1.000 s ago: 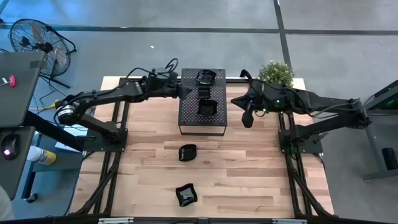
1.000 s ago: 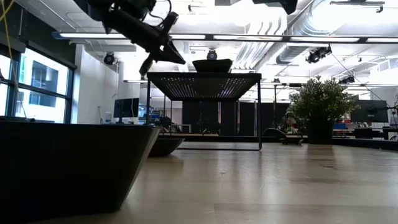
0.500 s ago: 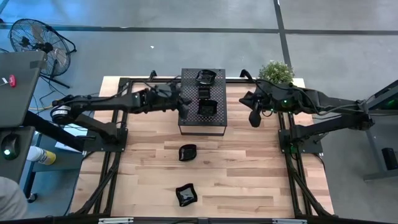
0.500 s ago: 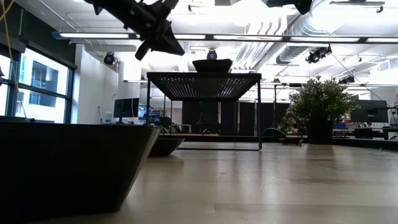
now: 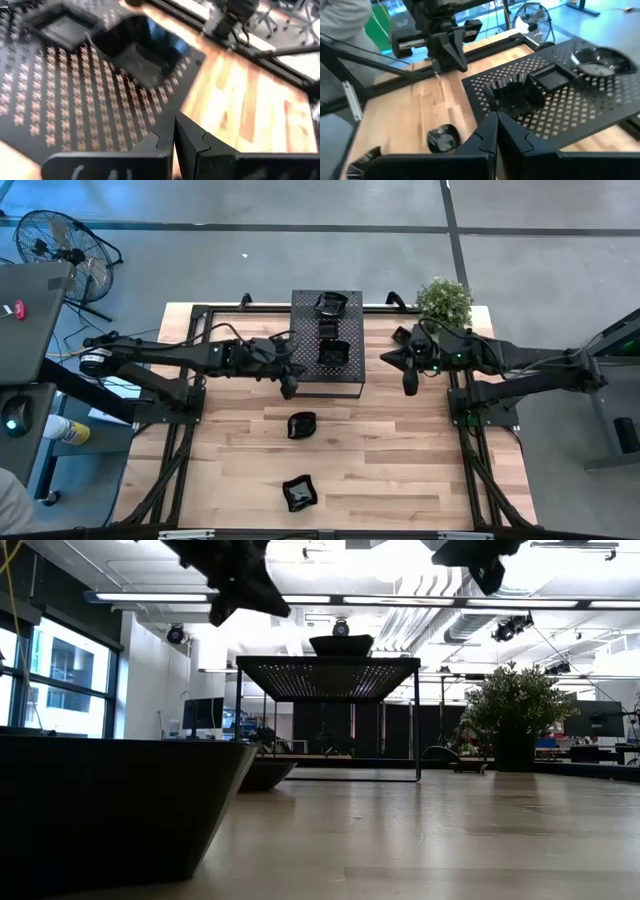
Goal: Pick & Place Mini shaped plates
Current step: Stack the leaf-shaped plate on top of the stacked leaf-shaped plates on the shelf
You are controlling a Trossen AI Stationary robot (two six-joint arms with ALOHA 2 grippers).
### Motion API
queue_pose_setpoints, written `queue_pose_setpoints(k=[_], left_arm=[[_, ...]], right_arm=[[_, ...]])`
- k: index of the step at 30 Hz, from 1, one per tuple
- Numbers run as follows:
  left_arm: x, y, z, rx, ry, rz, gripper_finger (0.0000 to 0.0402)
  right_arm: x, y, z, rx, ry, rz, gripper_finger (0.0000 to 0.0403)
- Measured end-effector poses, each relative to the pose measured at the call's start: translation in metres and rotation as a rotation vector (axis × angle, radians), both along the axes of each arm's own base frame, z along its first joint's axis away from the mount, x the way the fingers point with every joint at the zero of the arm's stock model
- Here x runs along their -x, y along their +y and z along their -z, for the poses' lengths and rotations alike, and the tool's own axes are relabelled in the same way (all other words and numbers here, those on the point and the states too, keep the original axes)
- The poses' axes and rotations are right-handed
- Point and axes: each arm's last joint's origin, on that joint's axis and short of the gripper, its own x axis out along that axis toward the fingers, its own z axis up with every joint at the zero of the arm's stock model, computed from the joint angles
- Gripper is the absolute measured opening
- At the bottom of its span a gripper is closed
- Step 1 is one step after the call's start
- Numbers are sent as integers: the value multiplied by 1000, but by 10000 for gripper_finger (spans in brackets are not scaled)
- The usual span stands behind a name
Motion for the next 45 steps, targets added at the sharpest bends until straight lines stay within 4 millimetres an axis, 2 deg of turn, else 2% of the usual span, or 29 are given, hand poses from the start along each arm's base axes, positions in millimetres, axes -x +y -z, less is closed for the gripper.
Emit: queue_pose_setpoints(k=[4,10,14,19,25,35,41,45], left_arm=[[4,-16,0,31,19,33,3],[9,-41,4,97,62,85,3],[14,-58,8,135,98,57,3],[23,-79,16,176,139,19,3],[29,-112,30,206,243,124,3],[15,-155,66,345,365,226,3],[5,-167,82,373,435,267,3],[-5,-173,85,362,459,300,3]], right_arm=[[10,1,4,-24,-31,0,1],[27,2,-3,2,-75,-7,1],[35,3,-6,24,-92,-13,1],[39,4,-6,29,-82,-36,1],[39,4,-3,48,-56,-66,1],[39,4,-4,79,-50,-78,0],[39,4,-3,86,-48,-53,0],[39,4,-3,85,-46,-53,1]])
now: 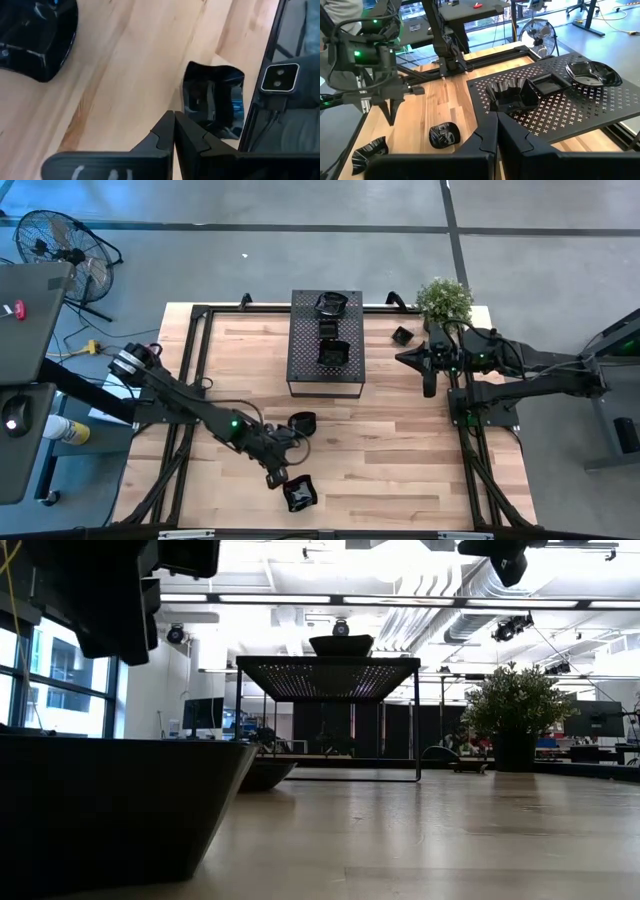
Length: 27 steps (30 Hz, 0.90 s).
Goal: Pick & Place Mini shaped plates
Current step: Stack the leaf-shaped plate on top of the stacked leaf-shaped plates on the shelf
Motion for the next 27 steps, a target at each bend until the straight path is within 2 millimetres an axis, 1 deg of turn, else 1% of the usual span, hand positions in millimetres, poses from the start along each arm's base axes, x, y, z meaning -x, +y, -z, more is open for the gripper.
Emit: queue_pose_setpoints(k=[5,7,12,16,19,21,23,25,27], left_arm=[[-9,-6,-1,3,3,4,5],[-10,-6,-2,-2,20,-5,14],[-4,3,2,-29,146,-132,63],[-2,13,5,3,242,-274,109],[-2,21,6,8,288,-320,131],[-5,27,6,-2,278,-341,132],[-6,33,4,-34,258,-354,120],[-7,40,5,-68,249,-377,93],[-3,47,9,-80,250,-391,56]], right_arm=[[0,0,0,11,3,-3,1],[0,0,0,15,4,-4,0],[0,0,0,19,5,-5,1],[0,0,0,23,6,-6,1],[0,0,0,23,6,-6,1],[0,0,0,23,6,-6,2],[0,0,0,23,6,-6,2],[0,0,0,23,6,-6,1],[0,0,0,23,6,-6,1]])
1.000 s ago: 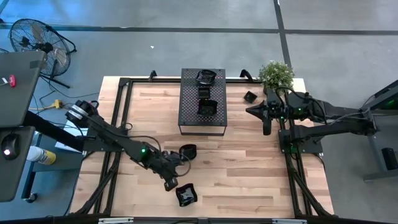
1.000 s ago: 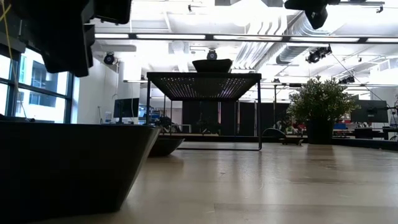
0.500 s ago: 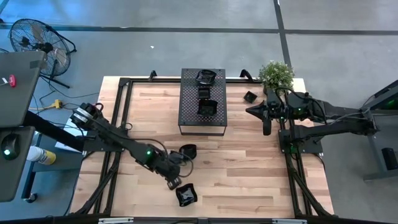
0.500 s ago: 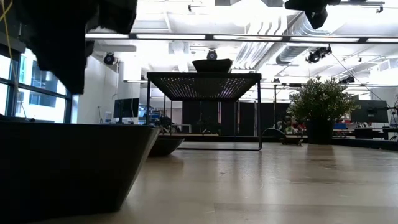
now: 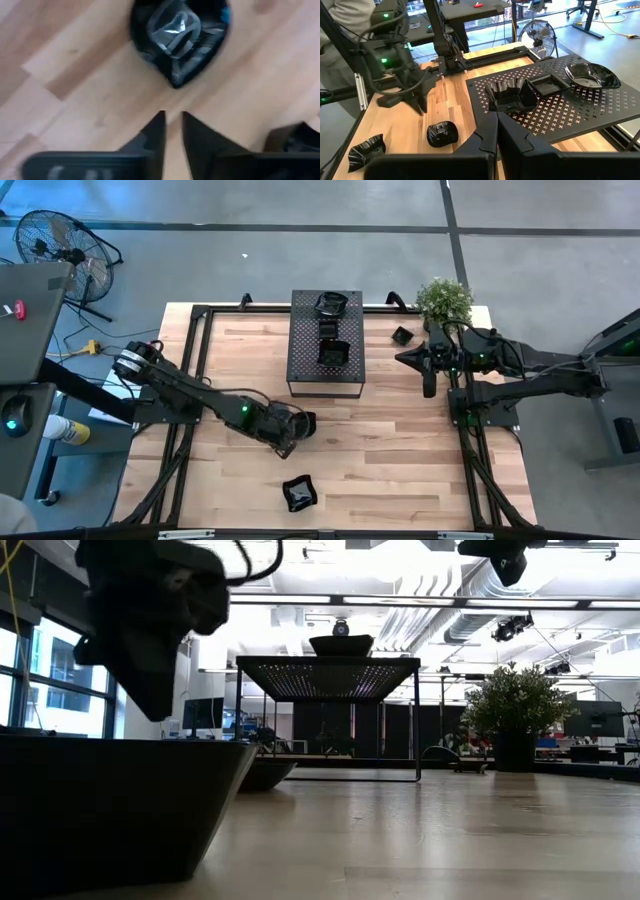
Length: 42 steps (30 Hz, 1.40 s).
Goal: Pick & Place Mini shaped plates
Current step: Stack the leaf-shaped plate on top of the stacked leaf-shaped plates on the shelf
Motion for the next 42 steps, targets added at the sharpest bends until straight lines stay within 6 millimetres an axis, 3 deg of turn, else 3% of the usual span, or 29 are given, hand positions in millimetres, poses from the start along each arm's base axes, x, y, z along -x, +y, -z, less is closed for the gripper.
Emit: queue_pose_setpoints(k=[3,11,17,26,34,42], left_arm=[[4,8,6,25,-53,-31,9],[13,30,10,119,-238,-176,2],[5,42,11,129,-268,-230,40],[15,52,23,149,-166,-390,120],[24,55,48,206,-228,-464,124],[23,55,50,198,-285,-453,124]], right_arm=[[0,0,0,0,0,0,2],[0,0,0,0,0,0,2],[0,-1,0,5,0,18,1],[0,-1,0,-2,-4,28,1],[0,-1,0,3,-4,43,1],[0,-1,0,3,-4,43,1]])
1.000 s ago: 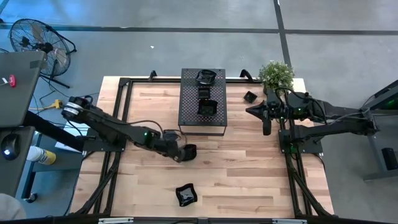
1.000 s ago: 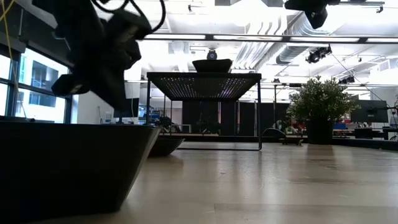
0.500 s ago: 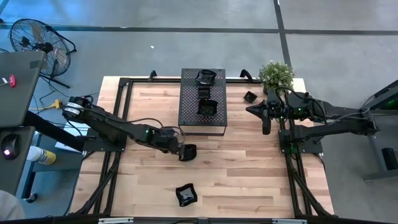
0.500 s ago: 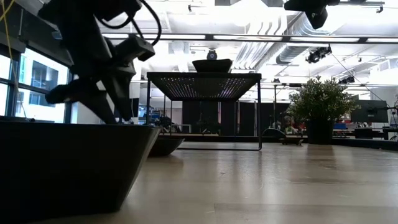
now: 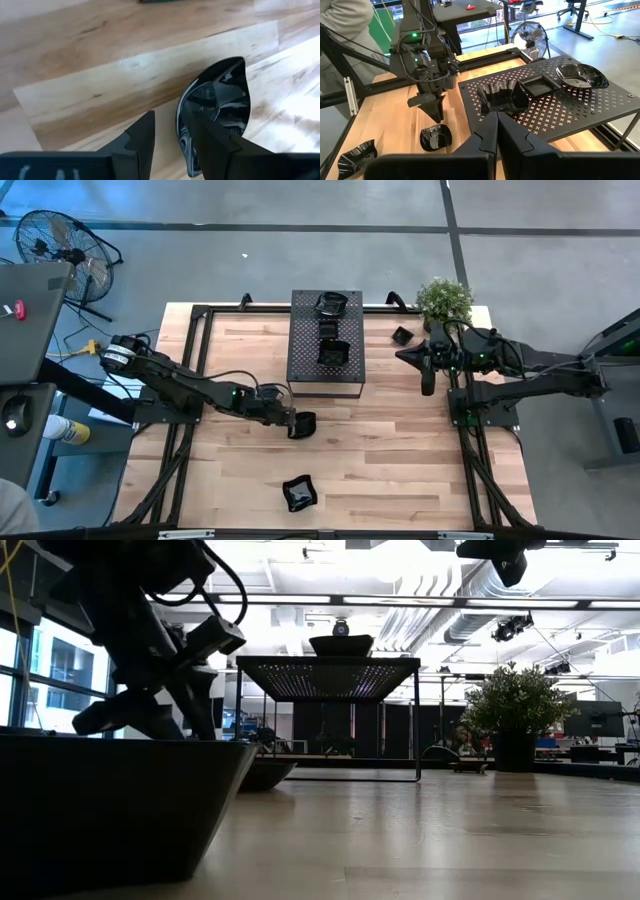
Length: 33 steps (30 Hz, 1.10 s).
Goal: Pick & Place Mini shaped plates
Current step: Stack the leaf-shaped plate on top of the stacked leaf-shaped plates on the shelf
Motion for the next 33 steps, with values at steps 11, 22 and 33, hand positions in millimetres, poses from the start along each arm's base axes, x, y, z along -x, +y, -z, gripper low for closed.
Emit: queue_pose_setpoints(k=[11,22,33], left_arm=[[-15,-4,19,-2,-29,35,118],[-15,-6,7,-15,-68,151,9],[-28,-10,-85,-155,-227,385,2]], right_arm=[[0,0,0,1,-5,0,2],[0,0,-1,2,-7,3,1],[0,0,-1,2,-9,3,1]])
